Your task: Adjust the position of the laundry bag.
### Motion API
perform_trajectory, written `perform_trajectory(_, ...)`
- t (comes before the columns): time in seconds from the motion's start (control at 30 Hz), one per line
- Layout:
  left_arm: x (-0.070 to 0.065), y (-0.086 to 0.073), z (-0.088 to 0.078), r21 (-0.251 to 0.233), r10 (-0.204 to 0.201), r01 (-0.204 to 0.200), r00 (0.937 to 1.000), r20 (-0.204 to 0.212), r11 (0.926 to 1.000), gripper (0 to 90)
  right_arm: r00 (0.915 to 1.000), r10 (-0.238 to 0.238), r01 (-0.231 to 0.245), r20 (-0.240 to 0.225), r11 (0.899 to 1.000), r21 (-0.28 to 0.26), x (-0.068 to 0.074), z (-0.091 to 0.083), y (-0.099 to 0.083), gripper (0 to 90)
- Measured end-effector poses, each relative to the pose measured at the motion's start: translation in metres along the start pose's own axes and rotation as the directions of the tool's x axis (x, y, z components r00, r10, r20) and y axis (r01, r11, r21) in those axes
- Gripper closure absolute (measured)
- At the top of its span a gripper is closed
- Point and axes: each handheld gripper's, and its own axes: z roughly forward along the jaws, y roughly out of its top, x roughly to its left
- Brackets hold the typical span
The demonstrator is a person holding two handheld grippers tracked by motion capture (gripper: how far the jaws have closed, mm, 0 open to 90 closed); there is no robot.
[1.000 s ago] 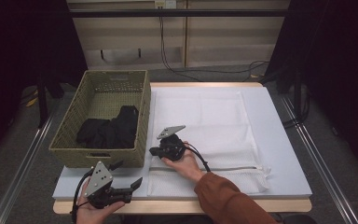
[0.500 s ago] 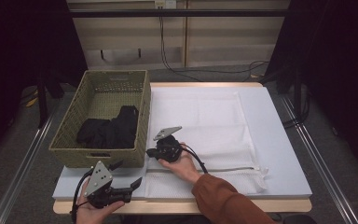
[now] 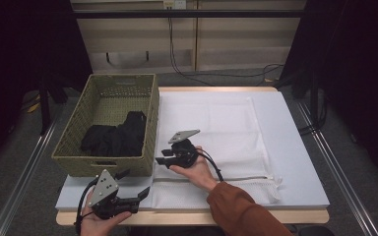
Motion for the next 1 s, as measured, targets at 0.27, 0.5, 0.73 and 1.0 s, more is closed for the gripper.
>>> perform_trajectory(0.27, 0.001, -0.001, 0.002, -0.006, -0.010, 0.010, 0.9999, -0.002, 0.9999, 14.0, 0.9998, 0.007, -0.007, 0.018, 1.000, 0.008, -0.017, -0.035, -0.016, 40.8)
perform_trajectory(0.5, 0.004, -0.003, 0.005, -0.005, -0.018, 0.018, 0.9998, 0.006, 0.9998, 13.6, 0.9993, 0.010, -0.009, 0.036, 1.000, -0.005, -0.029, -0.069, -0.029, 38.2)
perform_trajectory(0.73, 0.005, -0.002, 0.007, -0.002, -0.027, 0.027, 0.9996, 0.003, 0.9996, 13.5, 0.9995, 0.012, -0.012, 0.030, 1.000, -0.001, -0.036, -0.107, -0.043, 38.5)
perform_trajectory(1.0, 0.003, 0.001, 0.008, -0.007, -0.013, 0.013, 0.9999, 0.005, 0.9999, 13.7, 0.9965, 0.039, -0.038, 0.075, 0.999, -0.010, -0.045, -0.149, -0.069, 38.0)
